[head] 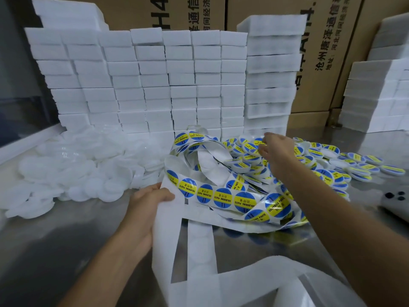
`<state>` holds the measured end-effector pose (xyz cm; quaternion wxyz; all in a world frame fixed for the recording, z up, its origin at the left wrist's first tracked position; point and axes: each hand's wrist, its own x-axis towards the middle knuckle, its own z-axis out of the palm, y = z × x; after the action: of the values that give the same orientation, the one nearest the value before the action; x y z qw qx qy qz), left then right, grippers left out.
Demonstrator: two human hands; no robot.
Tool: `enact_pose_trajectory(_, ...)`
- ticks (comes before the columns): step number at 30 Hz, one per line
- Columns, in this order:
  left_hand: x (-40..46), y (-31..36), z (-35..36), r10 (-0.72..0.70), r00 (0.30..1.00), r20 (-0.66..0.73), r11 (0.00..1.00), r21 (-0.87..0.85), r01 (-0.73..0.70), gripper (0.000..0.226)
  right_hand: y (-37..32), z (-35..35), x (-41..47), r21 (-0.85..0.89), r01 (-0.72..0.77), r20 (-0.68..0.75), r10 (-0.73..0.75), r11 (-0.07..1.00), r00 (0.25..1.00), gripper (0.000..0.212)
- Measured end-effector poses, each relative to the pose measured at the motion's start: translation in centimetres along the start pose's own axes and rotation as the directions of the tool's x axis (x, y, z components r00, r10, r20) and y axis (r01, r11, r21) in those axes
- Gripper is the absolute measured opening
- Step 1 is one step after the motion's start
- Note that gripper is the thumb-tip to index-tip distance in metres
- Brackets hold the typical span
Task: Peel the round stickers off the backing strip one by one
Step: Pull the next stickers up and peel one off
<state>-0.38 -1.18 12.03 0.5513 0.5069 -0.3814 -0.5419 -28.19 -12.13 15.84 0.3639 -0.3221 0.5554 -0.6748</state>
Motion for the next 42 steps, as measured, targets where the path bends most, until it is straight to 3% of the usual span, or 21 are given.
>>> enact_pose_trajectory(3,-0.3,0.1,-0.1,-0.024,0.985,0.169,1.0,-0.015,0.027,0.03,0.4,1.5,-3.8,0.006,0.006,0.191,-0.007,1.0,0.982,0.014)
enact_pose_trajectory(5,-0.4,0.1,-0.2,0.003,0.969,0.247,0.999,-0.039,0.007,0.037,0.8,2.4,-6.5,-0.076,0.11,0.306,-0.082,0.991,0.948,0.016)
enact_pose_trajectory(8,-0.5,0.2,0.0,0.054,0.954,0.295,0.999,-0.022,-0.05,0.045,1.5,3.5,-10.5,-0.148,0.259,0.53,-0.145,0.955,0.836,0.008)
enact_pose_trajectory(11,-0.4,0.1,0.3,0.103,0.926,0.363,0.995,-0.049,-0.092,0.053,2.3,4.4,-13.2,-0.172,0.255,0.698,-0.066,0.951,0.714,0.022)
enact_pose_trajectory(13,-0.3,-0.1,0.5,0.122,0.909,0.399,0.992,-0.078,-0.099,0.06,2.9,4.7,-13.9,-0.093,0.22,0.711,-0.09,0.971,0.697,0.026)
enact_pose_trajectory(16,-0.2,-0.5,0.6,0.12,0.883,0.453,0.992,-0.099,-0.084,0.072,3.2,4.7,-14.2,0.065,0.082,0.663,-0.104,0.995,0.741,0.033)
enact_pose_trajectory(18,-0.1,-0.8,0.6,0.104,0.889,0.446,0.995,-0.043,-0.095,0.081,3.5,4.3,-13.9,0.11,0.07,0.639,-0.125,0.991,0.759,0.046)
enact_pose_trajectory(23,-0.1,-1.0,0.6,0.087,0.907,0.413,0.992,0.046,-0.116,0.081,3.4,3.3,-13.6,0.063,0.261,0.661,-0.236,0.963,0.712,0.079)
enact_pose_trajectory(26,0.0,-1.1,0.4,0.084,0.894,0.44,0.994,0.027,-0.106,0.063,3.6,3.2,-13.8,0.066,0.358,0.68,-0.305,0.931,0.667,0.088)
enact_pose_trajectory(29,0.1,-1.1,0.4,0.11,0.922,0.371,0.992,0.021,-0.127,0.045,4.1,3.3,-14.1,0.075,0.42,0.718,-0.342,0.904,0.607,0.084)
enact_pose_trajectory(34,-0.3,-1.0,0.7,0.197,0.955,0.22,0.979,0.01,-0.204,0.036,5.0,3.5,-14.4,-0.013,0.553,0.788,-0.332,0.833,0.519,0.066)
enact_pose_trajectory(38,0.0,-1.2,0.3,0.227,0.962,0.152,0.971,0.047,-0.236,0.015,5.4,3.6,-14.4,-0.034,0.569,0.771,-0.34,0.822,0.538,0.055)
enact_pose_trajectory(42,0.1,-1.1,0.2,0.208,0.964,0.166,0.977,0.008,-0.212,0.027,5.3,3.7,-14.6,0.001,0.493,0.721,-0.342,0.87,0.602,0.06)
